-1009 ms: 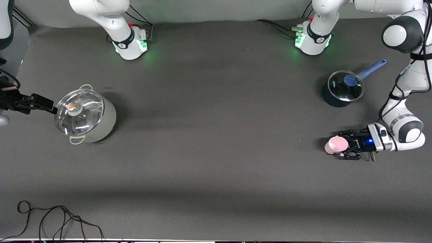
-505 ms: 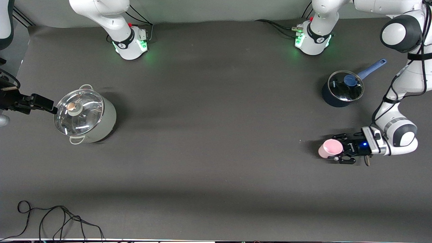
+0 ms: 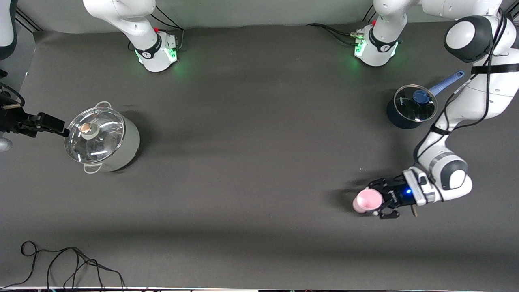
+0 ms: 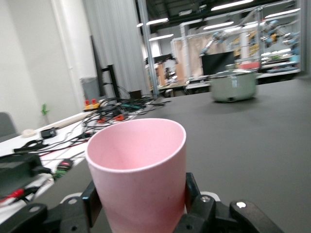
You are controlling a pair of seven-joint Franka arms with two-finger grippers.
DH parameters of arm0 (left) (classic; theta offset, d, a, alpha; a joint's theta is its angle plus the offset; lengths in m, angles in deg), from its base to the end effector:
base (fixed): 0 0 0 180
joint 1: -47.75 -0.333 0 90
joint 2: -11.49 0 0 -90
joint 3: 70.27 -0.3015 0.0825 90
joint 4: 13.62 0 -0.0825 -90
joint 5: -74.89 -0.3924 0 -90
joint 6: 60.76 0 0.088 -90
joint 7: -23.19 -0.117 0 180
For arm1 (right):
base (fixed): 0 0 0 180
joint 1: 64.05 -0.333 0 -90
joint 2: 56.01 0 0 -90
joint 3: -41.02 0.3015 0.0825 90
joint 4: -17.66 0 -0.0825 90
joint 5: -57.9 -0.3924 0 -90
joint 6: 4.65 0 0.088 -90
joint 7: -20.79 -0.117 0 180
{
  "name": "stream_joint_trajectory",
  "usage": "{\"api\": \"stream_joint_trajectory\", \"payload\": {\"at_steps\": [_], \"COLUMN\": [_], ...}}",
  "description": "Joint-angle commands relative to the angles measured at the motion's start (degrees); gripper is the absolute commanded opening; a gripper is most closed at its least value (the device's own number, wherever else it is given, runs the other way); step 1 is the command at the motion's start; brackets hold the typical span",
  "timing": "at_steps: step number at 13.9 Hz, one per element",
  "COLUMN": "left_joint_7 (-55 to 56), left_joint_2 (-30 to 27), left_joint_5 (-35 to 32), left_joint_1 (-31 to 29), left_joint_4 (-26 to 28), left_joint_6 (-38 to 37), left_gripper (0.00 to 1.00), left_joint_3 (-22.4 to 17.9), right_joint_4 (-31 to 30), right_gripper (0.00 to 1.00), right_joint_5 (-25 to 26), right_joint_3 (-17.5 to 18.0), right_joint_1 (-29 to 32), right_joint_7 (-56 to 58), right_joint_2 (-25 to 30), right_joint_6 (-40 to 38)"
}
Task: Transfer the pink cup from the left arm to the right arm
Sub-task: 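Lift the pink cup and carry it toward the table's middle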
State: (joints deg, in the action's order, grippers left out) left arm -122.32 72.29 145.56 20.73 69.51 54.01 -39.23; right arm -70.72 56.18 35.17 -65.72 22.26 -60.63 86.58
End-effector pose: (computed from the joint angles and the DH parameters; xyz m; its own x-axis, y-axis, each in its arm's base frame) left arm 0.6994 -0.0495 0.1253 -0.1418 -0.1068 0.9841 -0.9646 -0.2086 -0.1616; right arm 0.5858 -0.0372 0.5693 0.9984 -0.0478 -0.0299 -0.0485 -0.9986 -0.0225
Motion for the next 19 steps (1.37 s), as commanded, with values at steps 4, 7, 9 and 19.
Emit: {"api": "stream_joint_trajectory", "payload": {"at_steps": [4,7,9,19], "left_joint_7": [13.2,17.7,20.1,30.5], "left_joint_2": [-0.2,-0.7,-0.9,-2.7], "left_joint_5": [0.8,0.7,0.7,0.1], "left_joint_1": [4.2,6.9,9.3,33.8], "left_joint_4": [-4.8,-7.3,-8.6,-21.0], "left_joint_6": [22.6,31.9,39.0,74.7], "left_gripper": [0.0,0.0,0.0,0.0], "left_joint_3": [14.1,19.4,23.1,26.3], "right_joint_4": [0.5,1.5,3.6,9.9], "right_gripper": [1.0,1.0,1.0,1.0], "right_joint_5": [-1.4,-5.1,-5.2,-4.3], "right_joint_3": [0.1,0.0,0.1,0.7], "right_joint_1": [-0.1,-0.1,-0.2,-7.5], "right_joint_7": [-0.9,-0.9,-1.1,-10.4], "right_joint_2": [0.1,0.3,0.4,-2.2], "right_joint_6": [0.9,1.3,1.2,1.2]}}
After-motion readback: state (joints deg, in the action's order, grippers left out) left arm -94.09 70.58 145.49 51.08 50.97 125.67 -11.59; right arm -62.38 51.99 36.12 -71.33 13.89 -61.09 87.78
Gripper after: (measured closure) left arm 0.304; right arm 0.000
